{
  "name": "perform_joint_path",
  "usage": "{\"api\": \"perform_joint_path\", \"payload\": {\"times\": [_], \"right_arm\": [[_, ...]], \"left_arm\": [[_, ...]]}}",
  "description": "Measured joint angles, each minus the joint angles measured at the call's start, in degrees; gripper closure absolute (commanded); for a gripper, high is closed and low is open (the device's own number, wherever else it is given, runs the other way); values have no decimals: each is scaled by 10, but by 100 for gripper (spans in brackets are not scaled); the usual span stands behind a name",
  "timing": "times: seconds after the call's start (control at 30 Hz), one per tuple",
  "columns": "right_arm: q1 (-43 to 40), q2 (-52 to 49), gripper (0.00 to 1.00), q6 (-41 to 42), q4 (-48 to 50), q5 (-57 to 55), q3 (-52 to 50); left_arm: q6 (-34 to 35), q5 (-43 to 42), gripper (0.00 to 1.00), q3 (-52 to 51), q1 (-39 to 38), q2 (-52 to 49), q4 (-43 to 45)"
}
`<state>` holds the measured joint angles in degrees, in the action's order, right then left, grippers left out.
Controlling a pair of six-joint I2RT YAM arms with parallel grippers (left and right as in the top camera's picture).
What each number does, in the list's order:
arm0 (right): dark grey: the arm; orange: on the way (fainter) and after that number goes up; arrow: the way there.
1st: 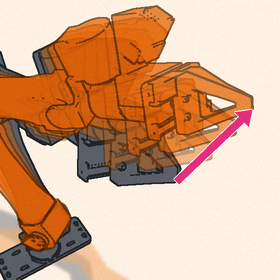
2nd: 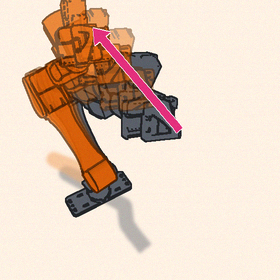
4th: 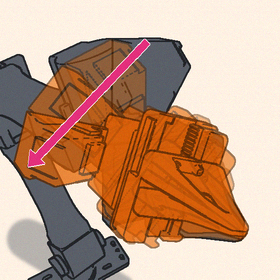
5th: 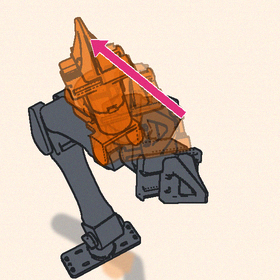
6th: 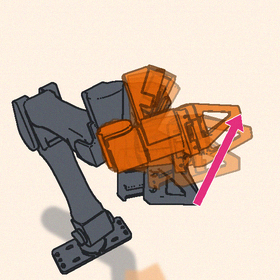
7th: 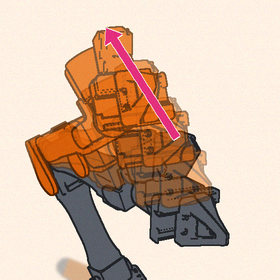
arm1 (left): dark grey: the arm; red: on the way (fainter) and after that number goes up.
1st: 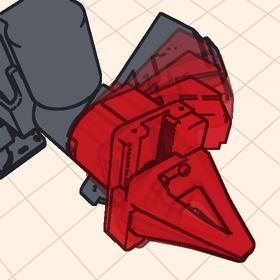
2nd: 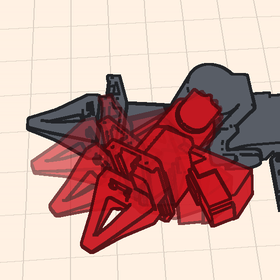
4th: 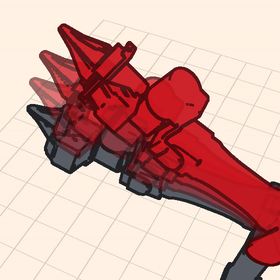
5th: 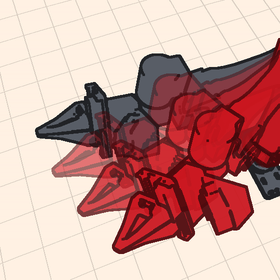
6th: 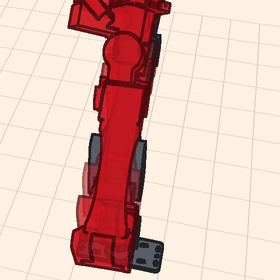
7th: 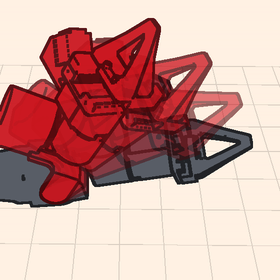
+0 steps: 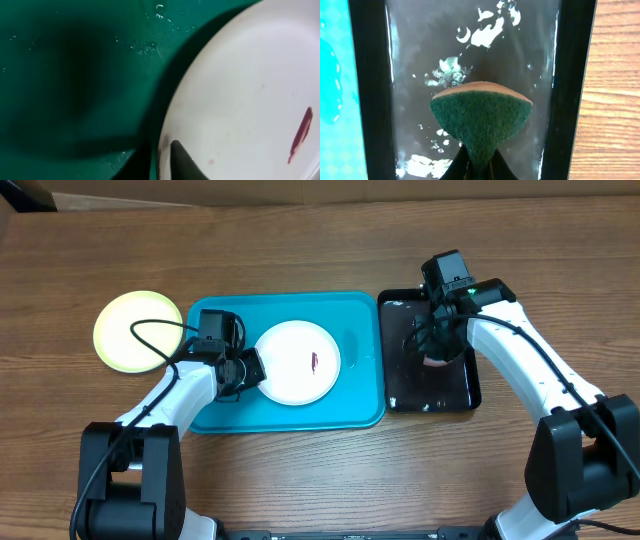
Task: Clean dirty plates on tray and stack at the side
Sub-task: 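Lift the sponge out of the black tray with the right gripper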
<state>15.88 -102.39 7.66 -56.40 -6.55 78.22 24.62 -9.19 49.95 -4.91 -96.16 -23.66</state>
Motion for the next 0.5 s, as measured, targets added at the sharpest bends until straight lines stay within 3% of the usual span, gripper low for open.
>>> {"api": "perform_joint_path", "payload": {"times": [0.07,0.13,0.23,0.33,0.5], "right_arm": [[0,0,96,0,-2,-1,0],[0,0,96,-1,-3,-2,0],[0,0,96,-3,-8,-3,0],[0,0,96,-9,-16,-3,0],[0,0,96,-23,-20,-3,0]], "left_arm": [[2,1,96,0,0,0,7],[-2,1,96,0,0,0,9],[-2,0,95,0,0,0,3],[4,-2,88,3,0,0,-14],[7,-4,88,3,0,0,-20]]}}
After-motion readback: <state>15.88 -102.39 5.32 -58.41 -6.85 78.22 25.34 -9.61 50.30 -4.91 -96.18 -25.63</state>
